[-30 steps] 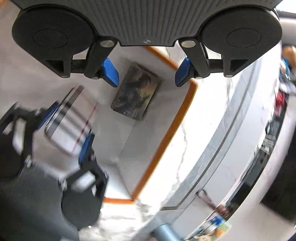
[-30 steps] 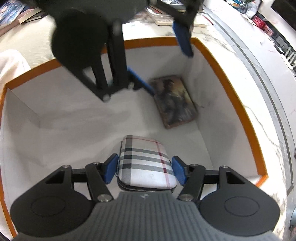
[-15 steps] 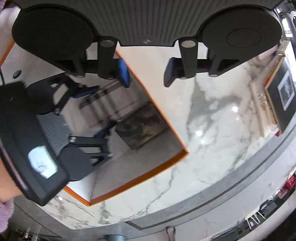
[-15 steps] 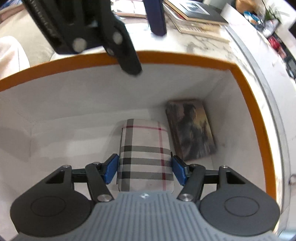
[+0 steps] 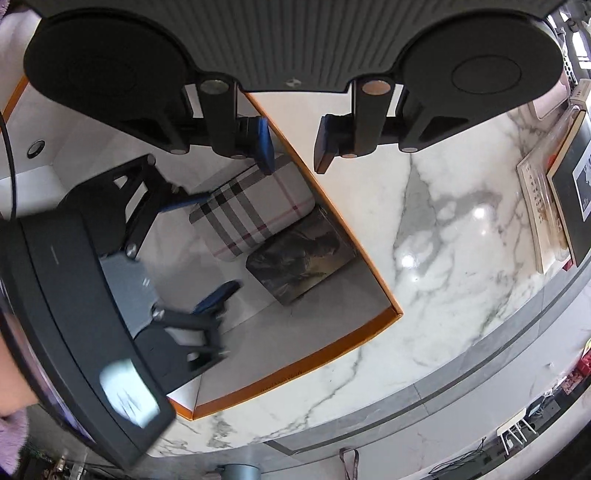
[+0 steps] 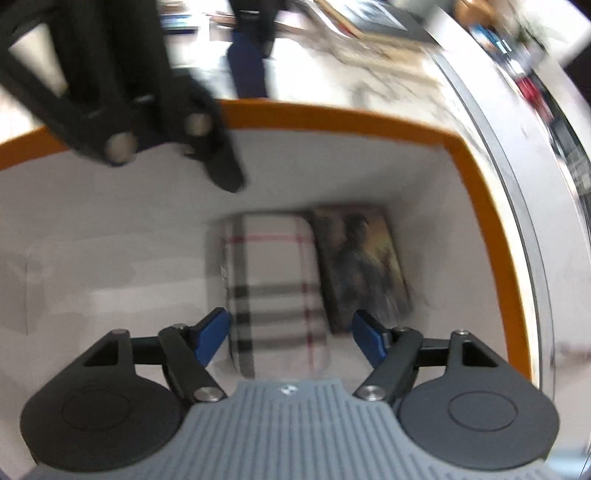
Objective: Organize rigid objects
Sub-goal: 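Lower the plaid case beside the picture box and open the right tool, then move both tools back to the remaining objects on the table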
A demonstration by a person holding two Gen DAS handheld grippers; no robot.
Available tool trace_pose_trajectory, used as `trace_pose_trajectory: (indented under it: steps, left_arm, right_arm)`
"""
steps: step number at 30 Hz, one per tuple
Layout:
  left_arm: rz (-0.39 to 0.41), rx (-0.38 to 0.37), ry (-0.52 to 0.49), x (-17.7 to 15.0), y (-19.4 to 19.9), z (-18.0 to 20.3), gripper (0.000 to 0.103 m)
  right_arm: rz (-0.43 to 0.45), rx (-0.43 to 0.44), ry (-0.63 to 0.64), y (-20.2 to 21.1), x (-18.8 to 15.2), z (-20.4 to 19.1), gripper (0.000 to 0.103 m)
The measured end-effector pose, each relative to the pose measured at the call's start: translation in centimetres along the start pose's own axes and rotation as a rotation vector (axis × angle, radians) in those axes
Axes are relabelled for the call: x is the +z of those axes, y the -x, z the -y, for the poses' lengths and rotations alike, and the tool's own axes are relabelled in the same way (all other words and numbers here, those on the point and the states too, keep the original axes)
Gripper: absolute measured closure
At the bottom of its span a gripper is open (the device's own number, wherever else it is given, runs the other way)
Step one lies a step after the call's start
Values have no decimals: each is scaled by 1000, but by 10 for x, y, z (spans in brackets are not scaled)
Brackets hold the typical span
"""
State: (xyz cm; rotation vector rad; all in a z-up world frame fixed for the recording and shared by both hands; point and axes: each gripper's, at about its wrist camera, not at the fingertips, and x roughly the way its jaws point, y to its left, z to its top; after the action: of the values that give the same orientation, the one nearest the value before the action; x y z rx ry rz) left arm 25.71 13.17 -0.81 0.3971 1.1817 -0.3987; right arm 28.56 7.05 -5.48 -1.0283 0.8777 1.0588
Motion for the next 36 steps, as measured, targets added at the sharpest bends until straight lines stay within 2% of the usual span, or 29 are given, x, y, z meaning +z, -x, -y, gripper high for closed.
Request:
trace_pose_trajectory:
  steps: [3,5,6,10,23,29,31,34,36]
  left_arm:
    - [-4,14,-9,-1,1,5,75]
    - [-6,25,-19,-1,1,7,75]
    - [-6,28,-20,-1,1,7,75]
    - [-7,30,-13,-2,3,7,75]
    - [10,52,2,-4,11,10,75]
    - [74,106,-16,-6,44,25,74]
    - [124,108,-24,-8,60,34,71]
    - [190,108,-38,-8,82,54,70]
    - [227,93,-59,-7,94,72,70]
  right_arm:
    - [-69,62,-176,-2,-5,15,28]
    - [-70,129,-265,-3,-9,21,30]
    - [-72,144,-289,-4,-10,22,35]
    - [-80,105,-289,-12,-8,22,55]
    - [-68,101,-303,-9,-7,28,55]
    - [10,92,-345,39,-17,23,55]
    - [47,63,-368,68,-33,22,54]
    - [107,18,-428,118,-59,5,54]
    - [135,-5,-480,141,-77,9,54]
